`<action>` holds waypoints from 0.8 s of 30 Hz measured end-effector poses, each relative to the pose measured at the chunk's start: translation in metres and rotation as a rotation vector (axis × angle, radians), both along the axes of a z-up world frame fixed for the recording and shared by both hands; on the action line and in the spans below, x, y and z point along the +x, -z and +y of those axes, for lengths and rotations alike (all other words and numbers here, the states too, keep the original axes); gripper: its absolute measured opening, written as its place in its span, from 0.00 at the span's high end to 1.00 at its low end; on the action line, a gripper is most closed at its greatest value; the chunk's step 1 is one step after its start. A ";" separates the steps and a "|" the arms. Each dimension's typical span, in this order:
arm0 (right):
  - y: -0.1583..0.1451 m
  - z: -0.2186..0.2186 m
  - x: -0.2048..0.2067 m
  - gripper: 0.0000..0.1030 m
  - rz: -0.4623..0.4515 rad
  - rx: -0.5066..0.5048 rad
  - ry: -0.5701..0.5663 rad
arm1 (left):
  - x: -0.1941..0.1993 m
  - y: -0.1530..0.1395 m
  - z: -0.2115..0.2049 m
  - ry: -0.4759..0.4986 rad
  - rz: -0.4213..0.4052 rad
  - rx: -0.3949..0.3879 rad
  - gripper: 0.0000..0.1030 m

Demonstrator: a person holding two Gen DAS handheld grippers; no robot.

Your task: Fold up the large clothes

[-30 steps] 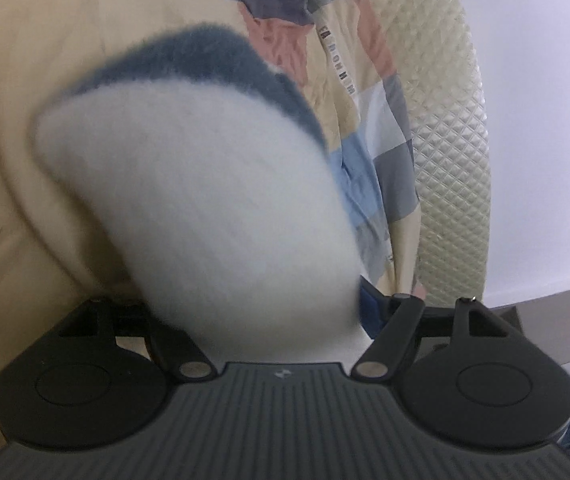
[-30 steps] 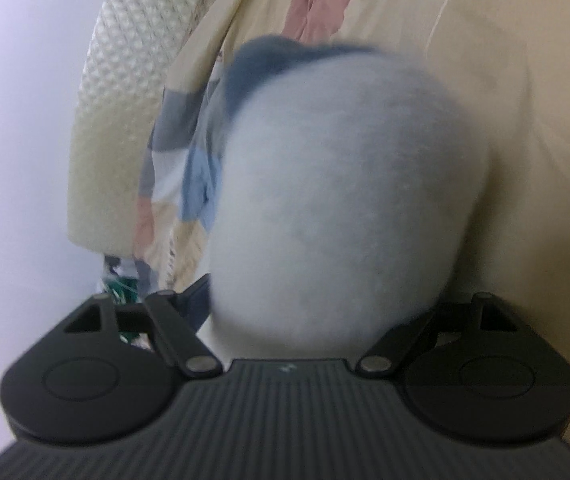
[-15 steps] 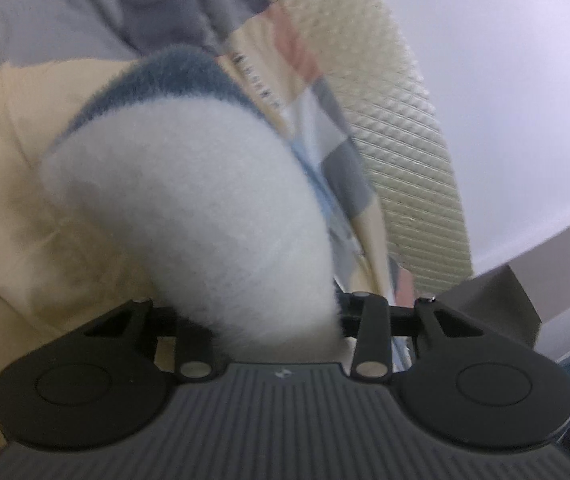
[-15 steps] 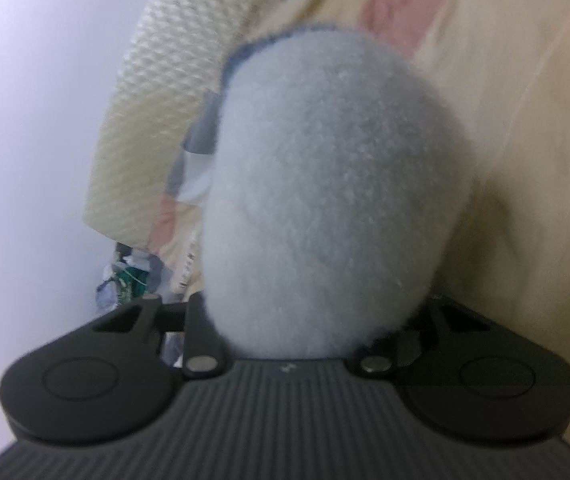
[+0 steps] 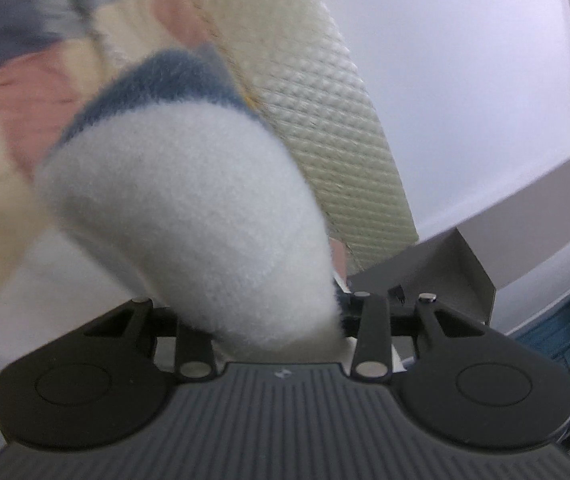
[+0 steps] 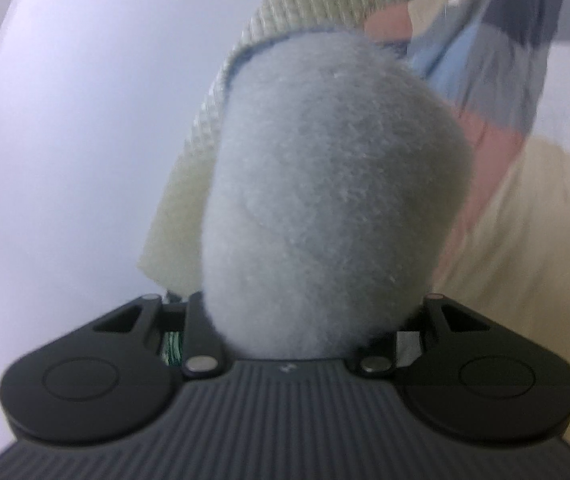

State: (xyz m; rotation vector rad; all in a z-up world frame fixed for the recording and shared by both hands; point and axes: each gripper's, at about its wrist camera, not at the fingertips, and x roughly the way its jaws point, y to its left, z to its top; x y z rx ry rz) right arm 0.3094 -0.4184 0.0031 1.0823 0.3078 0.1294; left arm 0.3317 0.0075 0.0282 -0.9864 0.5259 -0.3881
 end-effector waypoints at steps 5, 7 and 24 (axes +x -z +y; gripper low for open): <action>-0.007 -0.060 0.036 0.58 -0.013 0.011 0.062 | 0.072 0.000 -0.071 0.053 0.034 -0.006 0.57; 0.004 -0.080 0.042 0.57 0.000 0.004 0.086 | 0.098 0.011 -0.097 0.064 0.046 0.009 0.57; 0.193 -0.135 0.070 0.57 0.092 0.181 0.166 | 0.188 0.166 -0.138 0.157 0.068 0.104 0.55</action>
